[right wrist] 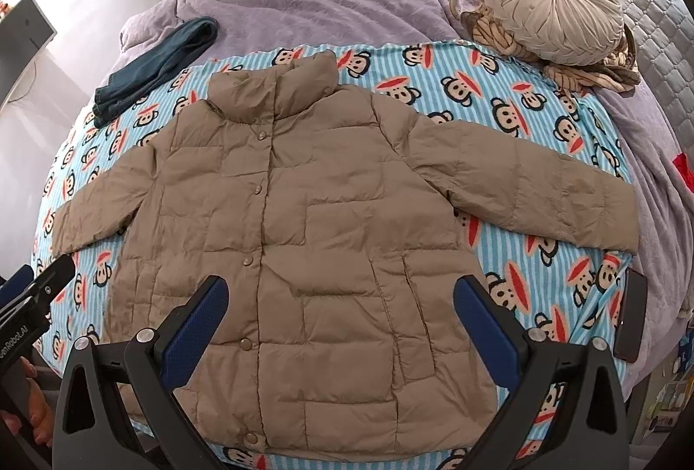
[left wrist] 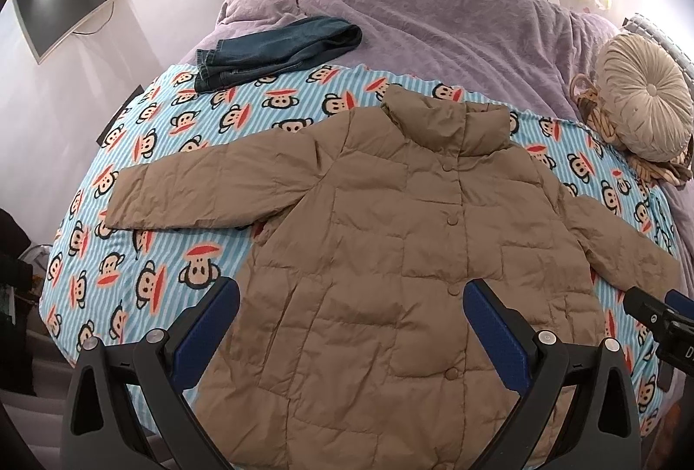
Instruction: Fold large clothes
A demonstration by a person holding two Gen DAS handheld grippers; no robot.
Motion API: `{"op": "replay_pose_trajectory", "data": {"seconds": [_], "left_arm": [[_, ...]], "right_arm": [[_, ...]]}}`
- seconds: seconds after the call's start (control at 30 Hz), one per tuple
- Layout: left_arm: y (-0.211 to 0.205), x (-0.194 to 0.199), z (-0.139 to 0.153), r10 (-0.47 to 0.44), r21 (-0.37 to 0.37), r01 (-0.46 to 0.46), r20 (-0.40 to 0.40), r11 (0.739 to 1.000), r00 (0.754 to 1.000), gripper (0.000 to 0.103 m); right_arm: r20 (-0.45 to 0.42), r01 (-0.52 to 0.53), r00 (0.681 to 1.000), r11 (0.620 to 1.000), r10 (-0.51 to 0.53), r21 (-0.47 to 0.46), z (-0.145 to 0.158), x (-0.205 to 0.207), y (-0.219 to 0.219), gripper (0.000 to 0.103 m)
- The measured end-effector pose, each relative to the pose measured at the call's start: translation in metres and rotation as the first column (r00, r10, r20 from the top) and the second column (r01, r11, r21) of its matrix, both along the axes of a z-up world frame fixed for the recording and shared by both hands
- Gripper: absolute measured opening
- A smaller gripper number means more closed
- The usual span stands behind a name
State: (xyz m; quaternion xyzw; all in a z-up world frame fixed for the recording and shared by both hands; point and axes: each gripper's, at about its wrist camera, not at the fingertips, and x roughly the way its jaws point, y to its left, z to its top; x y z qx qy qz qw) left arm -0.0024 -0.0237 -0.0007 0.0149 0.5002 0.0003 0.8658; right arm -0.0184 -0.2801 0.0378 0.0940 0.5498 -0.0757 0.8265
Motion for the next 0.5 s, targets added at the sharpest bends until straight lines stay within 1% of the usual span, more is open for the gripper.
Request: {"op": "replay_pose_trajectory", "data": {"seconds": [0.07,0.5], "left_arm": [[0.0033,0.0051,0.0021,-0.006,0.0,0.006,-0.005,1.0,1.0,0.103],[0.0044,0.0062,-0.0017,-0.002,0.007,0.002,-0.013,1.0,1.0,0.103]], "right_arm": [[-0.001,-0.003,1.0,1.0,0.003,-0.002,0.0001,0.0,-0.0004,0.103],[-0.001,0.007,1.0,1.0,-0.007,0.0,-0.0012,0.0055,-0.0058,0.103]]}}
